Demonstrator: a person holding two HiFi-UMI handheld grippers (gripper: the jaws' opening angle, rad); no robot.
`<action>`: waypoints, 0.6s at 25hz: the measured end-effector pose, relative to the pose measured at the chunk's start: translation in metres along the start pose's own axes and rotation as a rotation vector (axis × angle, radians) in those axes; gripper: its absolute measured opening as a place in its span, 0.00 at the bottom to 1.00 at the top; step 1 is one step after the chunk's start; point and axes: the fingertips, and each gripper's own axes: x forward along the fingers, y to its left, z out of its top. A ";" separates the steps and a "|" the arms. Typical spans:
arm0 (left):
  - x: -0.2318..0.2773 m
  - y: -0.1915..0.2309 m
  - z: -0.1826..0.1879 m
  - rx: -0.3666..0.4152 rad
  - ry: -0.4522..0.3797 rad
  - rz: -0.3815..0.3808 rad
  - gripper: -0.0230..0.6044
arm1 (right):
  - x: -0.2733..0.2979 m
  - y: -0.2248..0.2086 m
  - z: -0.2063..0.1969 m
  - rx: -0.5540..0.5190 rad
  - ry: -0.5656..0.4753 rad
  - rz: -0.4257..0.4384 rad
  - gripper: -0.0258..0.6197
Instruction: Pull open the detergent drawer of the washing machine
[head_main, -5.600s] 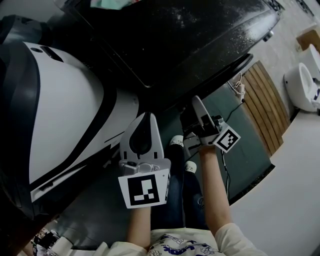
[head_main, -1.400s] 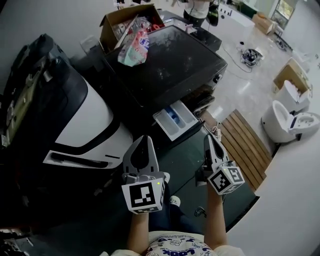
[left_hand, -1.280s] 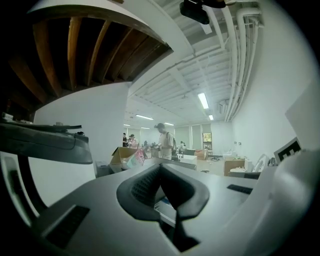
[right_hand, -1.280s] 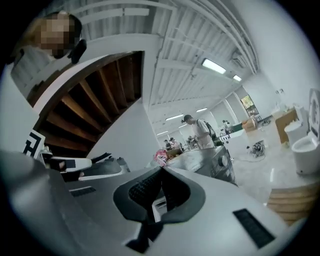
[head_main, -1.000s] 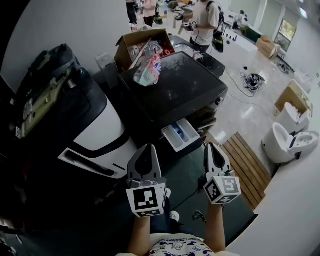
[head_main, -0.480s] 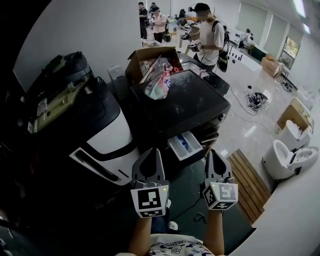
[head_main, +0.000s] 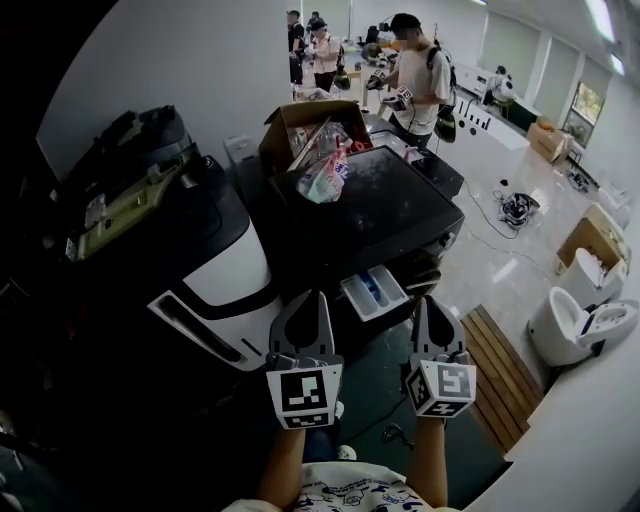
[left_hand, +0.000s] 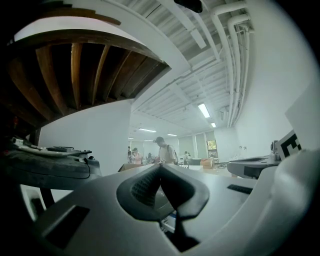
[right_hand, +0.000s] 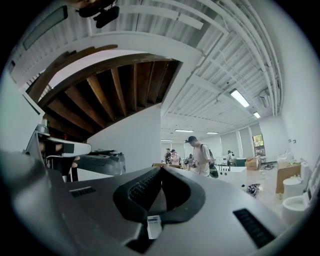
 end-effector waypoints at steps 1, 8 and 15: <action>0.000 -0.001 0.001 0.002 -0.001 -0.001 0.06 | 0.000 -0.001 0.001 -0.007 0.000 0.000 0.06; 0.001 -0.007 0.007 -0.005 -0.014 -0.005 0.06 | -0.002 -0.004 0.004 -0.032 0.000 0.001 0.06; 0.004 -0.008 0.007 -0.004 -0.011 -0.004 0.06 | 0.000 -0.009 0.006 -0.045 0.001 0.000 0.06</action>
